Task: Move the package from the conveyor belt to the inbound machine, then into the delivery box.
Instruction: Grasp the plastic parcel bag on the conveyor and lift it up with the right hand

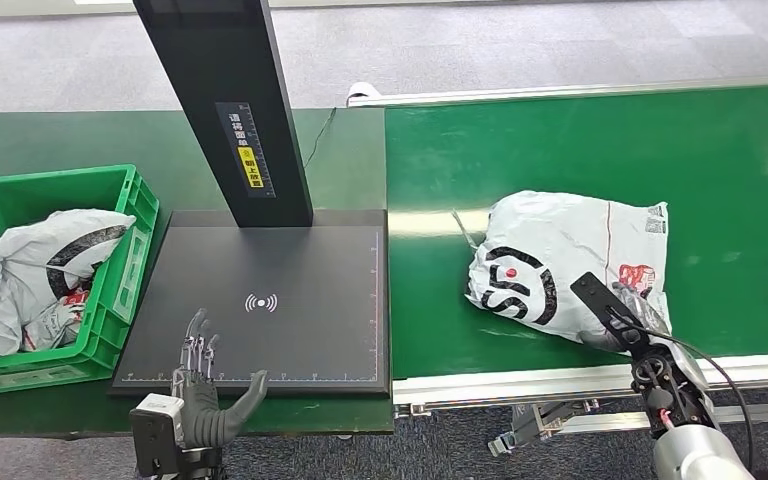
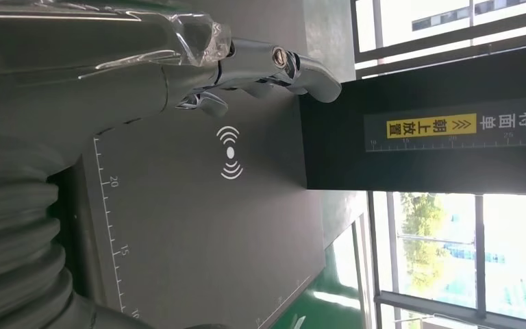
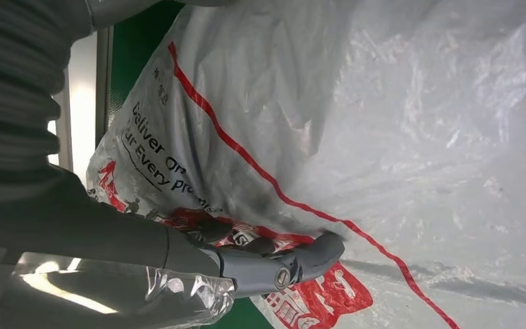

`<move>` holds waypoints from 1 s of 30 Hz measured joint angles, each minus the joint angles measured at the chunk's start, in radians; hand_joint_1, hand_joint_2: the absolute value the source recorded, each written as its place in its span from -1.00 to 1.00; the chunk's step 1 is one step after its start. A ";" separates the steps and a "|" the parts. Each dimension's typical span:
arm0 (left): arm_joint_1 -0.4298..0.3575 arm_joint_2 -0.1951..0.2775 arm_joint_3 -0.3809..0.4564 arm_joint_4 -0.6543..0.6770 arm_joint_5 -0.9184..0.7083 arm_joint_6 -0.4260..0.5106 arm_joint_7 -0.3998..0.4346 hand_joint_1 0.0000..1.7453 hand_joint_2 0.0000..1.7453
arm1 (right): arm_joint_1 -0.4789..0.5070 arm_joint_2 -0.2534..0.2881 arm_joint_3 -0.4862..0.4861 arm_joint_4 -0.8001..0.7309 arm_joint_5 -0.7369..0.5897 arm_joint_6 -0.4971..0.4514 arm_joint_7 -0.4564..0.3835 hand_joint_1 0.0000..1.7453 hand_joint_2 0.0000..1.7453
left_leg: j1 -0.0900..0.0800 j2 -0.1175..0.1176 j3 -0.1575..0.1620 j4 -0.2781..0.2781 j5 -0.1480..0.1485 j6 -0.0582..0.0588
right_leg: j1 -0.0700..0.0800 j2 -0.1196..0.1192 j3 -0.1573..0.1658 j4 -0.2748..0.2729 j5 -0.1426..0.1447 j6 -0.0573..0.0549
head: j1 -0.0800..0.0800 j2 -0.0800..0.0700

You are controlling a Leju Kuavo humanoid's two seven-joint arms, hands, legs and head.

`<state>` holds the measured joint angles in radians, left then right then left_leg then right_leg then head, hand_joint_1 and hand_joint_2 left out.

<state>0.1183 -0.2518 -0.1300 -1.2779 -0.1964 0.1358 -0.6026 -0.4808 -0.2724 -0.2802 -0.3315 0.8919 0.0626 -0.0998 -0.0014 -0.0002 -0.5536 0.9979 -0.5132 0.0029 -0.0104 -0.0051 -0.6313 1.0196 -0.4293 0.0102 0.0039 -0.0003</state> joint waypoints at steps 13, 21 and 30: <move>-0.018 0.000 0.014 0.001 -0.012 -0.013 0.014 -1.00 1.00 | 0.000 0.011 0.086 -0.029 0.078 0.008 -0.062 1.00 1.00 | 0.000 0.000 0.001 0.000 0.000 0.000 | 0.000 0.000 0.001 0.000 0.000 0.000 | 0.000 0.000; -0.016 0.000 0.023 0.005 -0.012 -0.016 0.007 -1.00 1.00 | -0.012 0.034 0.091 -0.044 0.015 -0.093 -0.122 1.00 1.00 | 0.000 0.000 0.000 0.000 0.000 0.000 | 0.000 0.000 0.001 0.000 0.000 0.000 | 0.000 0.000; -0.003 -0.005 0.029 0.006 -0.022 0.009 -0.020 -1.00 1.00 | -0.052 0.111 -0.038 -0.147 -0.281 -0.300 -0.428 1.00 1.00 | 0.000 0.000 0.000 0.000 0.001 0.000 | 0.000 0.000 0.001 0.000 0.000 0.000 | 0.000 0.000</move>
<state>0.1152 -0.2564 -0.1007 -1.2722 -0.2181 0.1452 -0.6229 -0.5330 -0.1616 -0.3186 -0.4782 0.6108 -0.2371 -0.5276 -0.0013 -0.0004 -0.5531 0.9978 -0.5125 0.0026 -0.0103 -0.0053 -0.6304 1.0199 -0.4293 0.0101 0.0039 -0.0002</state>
